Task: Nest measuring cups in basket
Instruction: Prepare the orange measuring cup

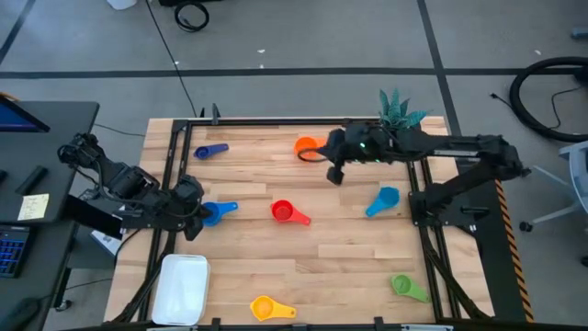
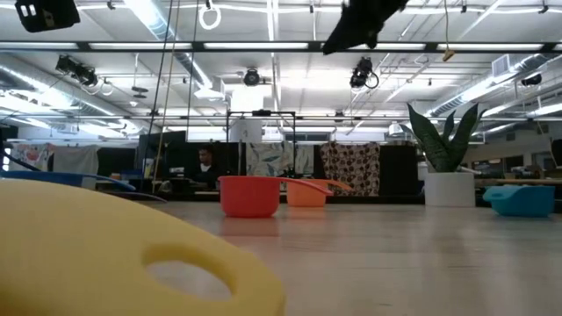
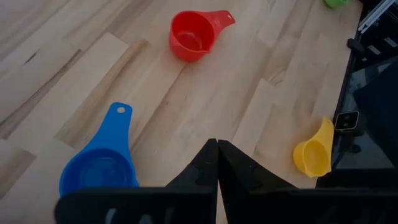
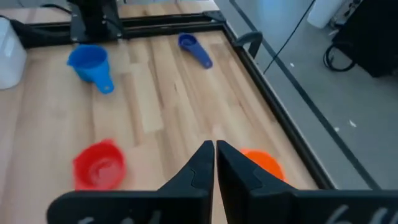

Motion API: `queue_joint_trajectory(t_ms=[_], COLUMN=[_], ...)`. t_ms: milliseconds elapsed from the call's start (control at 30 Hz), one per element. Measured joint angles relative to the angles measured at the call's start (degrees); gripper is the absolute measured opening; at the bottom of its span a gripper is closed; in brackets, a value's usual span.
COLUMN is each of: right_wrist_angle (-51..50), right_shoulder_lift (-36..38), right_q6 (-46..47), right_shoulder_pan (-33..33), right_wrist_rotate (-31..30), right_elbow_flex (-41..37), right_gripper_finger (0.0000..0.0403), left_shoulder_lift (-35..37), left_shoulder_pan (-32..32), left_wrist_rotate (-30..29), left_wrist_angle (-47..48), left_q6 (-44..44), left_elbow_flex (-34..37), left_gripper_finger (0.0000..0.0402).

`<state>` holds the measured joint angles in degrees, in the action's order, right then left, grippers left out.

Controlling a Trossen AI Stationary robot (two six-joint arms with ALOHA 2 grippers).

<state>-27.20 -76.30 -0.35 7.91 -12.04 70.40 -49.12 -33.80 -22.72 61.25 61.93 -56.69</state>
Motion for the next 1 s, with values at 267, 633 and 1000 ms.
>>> queue_joint_trajectory(t_ms=[267, 633, 1000], right_wrist_angle=[7.3, 12.0, 3.2], right_shoulder_lift=[-8.5, -14.2, -14.6], right_q6=[-7.1, -4.6, -10.4], right_shoulder_pan=[5.9, 8.8, 13.9], right_wrist_rotate=[1.6, 3.1, 11.3], right_elbow_flex=[0.0, 0.0, 0.0], right_gripper_finger=[0.0065, 0.0155, 0.0171], left_shoulder_lift=[0.0, 0.0, 0.0], left_shoulder_pan=[0.0, -0.2, -0.1], left_wrist_rotate=[-0.1, 0.1, -0.1], left_wrist_angle=[-0.2, 0.1, -0.1], left_q6=[-0.1, -0.8, 2.3], left_elbow_flex=[0.0, 0.0, 0.0], left_gripper_finger=[0.0012, 0.0012, 0.0013])
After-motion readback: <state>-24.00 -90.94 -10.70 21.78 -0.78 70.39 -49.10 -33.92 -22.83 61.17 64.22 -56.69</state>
